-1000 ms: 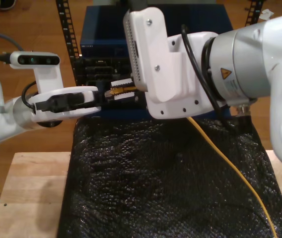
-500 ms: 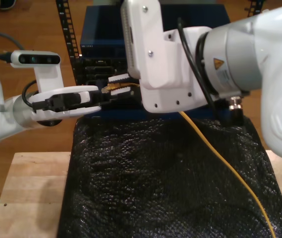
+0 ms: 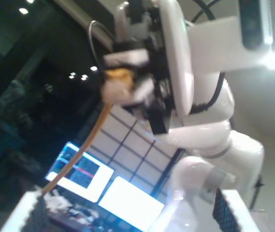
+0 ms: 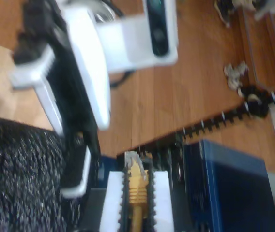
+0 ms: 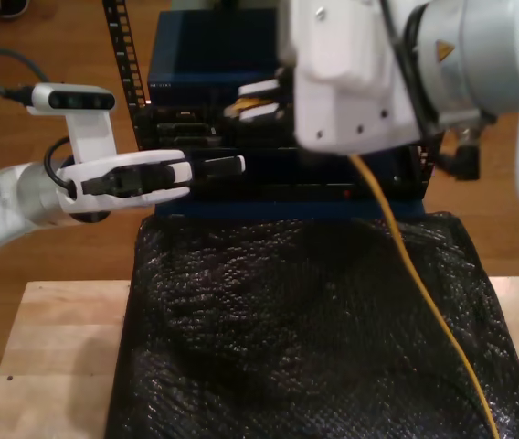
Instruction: Grab the cable and plug it in
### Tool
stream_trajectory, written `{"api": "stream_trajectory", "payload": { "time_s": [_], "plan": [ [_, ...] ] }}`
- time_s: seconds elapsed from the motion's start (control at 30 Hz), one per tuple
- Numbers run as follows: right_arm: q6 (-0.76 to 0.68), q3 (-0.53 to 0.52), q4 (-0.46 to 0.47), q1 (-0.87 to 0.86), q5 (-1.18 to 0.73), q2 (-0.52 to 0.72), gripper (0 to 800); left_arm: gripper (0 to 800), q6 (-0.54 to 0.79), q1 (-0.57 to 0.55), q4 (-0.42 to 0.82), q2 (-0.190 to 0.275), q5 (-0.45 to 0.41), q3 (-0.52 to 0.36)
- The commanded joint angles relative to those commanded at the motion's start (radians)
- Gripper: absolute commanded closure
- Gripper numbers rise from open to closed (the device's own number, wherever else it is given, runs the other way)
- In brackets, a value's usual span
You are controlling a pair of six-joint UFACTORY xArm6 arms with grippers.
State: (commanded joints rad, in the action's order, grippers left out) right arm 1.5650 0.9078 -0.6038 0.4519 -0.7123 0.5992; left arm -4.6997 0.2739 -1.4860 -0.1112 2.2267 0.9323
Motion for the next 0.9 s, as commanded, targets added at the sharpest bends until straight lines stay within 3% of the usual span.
{"api": "stream_trajectory", "payload": {
  "time_s": [0.27,0.57,0.77,0.9],
  "plan": [
    [-0.049,0.032,-0.002,-0.218,-0.198,-0.054,800,2,0.009,0.002,0.117,0.054,-0.153,0.008],
    [-0.087,0.054,0.023,-0.285,-0.33,-0.106,800,2,0.02,0.005,0.336,0.137,-0.334,0.072],
    [-0.103,0.054,0.078,-0.298,-0.345,-0.137,800,2,0.025,0.009,0.489,0.172,-0.407,0.11],
    [-0.161,0.054,0.166,-0.298,-0.345,-0.161,800,2,0.043,0.009,0.583,0.199,-0.431,0.11]
  ]
}}
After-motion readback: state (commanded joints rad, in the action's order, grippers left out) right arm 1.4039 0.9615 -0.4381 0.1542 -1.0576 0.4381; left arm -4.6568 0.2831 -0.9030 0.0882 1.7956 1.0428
